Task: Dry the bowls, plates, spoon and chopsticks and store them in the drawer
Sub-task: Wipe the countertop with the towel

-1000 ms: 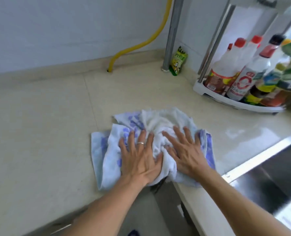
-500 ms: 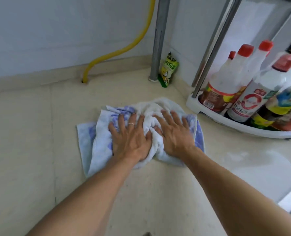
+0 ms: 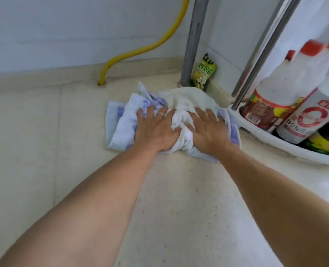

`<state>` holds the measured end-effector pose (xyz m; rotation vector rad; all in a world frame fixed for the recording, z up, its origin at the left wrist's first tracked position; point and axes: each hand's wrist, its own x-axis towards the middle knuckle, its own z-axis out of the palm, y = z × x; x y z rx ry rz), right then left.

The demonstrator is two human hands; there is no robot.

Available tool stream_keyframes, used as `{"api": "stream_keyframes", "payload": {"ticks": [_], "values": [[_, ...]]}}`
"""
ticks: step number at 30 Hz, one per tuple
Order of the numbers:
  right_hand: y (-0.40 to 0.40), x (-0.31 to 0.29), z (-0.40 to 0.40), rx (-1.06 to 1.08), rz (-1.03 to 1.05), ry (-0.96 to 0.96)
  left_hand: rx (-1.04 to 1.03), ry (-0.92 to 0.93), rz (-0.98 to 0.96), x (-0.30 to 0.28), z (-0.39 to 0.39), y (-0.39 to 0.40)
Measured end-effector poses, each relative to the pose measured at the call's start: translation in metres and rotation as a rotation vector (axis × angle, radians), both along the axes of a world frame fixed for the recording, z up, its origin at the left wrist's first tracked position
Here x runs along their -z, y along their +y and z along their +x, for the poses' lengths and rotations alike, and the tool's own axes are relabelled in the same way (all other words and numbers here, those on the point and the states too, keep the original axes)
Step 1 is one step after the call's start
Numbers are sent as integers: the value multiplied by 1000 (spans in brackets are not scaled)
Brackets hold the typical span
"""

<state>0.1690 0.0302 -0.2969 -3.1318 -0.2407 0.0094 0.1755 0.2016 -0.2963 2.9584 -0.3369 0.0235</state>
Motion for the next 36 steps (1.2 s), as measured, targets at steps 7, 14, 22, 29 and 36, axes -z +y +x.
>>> {"api": "stream_keyframes", "payload": {"ticks": [7, 14, 22, 29, 36], "values": [[-3, -13, -193, 161, 69, 155, 149, 23, -27, -8, -166, -8], [-55, -21, -283, 328, 68, 207, 329, 128, 48, -15, -227, -67], [-171, -12, -226, 579, 68, 131, 497, 81, -8, -8, -145, -188], [-114, -13, -243, 542, 106, 136, 480, 19, -56, -6, -178, -128], [0, -17, -335, 391, 60, 199, 341, 115, 34, -10, -294, -20]]}}
